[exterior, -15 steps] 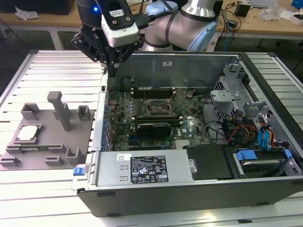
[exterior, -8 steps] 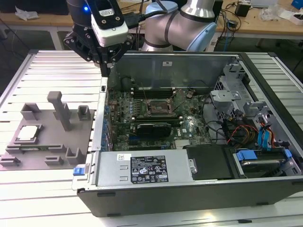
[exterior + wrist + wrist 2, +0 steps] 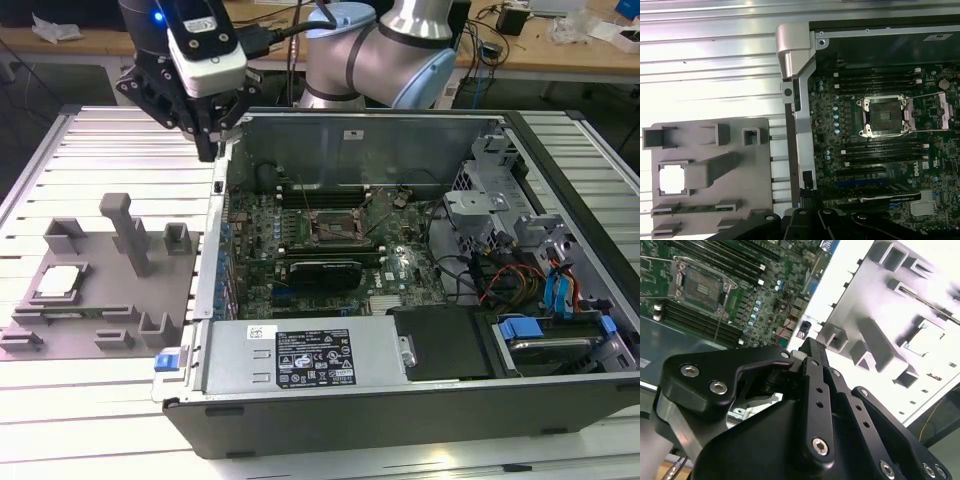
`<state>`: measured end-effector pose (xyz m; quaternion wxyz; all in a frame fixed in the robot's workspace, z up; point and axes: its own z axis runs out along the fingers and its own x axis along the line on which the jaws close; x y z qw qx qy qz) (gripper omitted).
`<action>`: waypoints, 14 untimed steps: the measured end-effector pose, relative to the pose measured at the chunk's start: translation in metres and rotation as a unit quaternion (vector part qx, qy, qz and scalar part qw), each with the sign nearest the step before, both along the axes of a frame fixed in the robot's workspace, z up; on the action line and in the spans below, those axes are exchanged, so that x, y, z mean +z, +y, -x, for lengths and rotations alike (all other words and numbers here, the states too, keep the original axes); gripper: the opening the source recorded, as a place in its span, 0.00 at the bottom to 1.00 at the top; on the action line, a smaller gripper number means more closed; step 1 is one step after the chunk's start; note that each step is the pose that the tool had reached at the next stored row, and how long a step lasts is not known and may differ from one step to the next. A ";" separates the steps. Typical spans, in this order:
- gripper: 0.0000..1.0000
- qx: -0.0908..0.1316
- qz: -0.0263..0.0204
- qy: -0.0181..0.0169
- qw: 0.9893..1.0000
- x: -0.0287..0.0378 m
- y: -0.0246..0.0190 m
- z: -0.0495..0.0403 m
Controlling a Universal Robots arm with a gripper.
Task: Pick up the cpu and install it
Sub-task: 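Reach for the cpu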
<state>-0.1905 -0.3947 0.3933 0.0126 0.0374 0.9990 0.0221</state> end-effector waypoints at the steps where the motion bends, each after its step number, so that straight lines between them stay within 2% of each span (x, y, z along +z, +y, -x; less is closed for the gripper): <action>1: 0.11 0.000 0.000 0.000 1.000 0.0000 0.0005 0.0042; 7: 0.11 0.000 0.000 0.000 1.000 0.0000 0.0028 0.0211; 14: 0.11 0.000 0.000 0.000 1.000 0.0000 0.0045 0.0368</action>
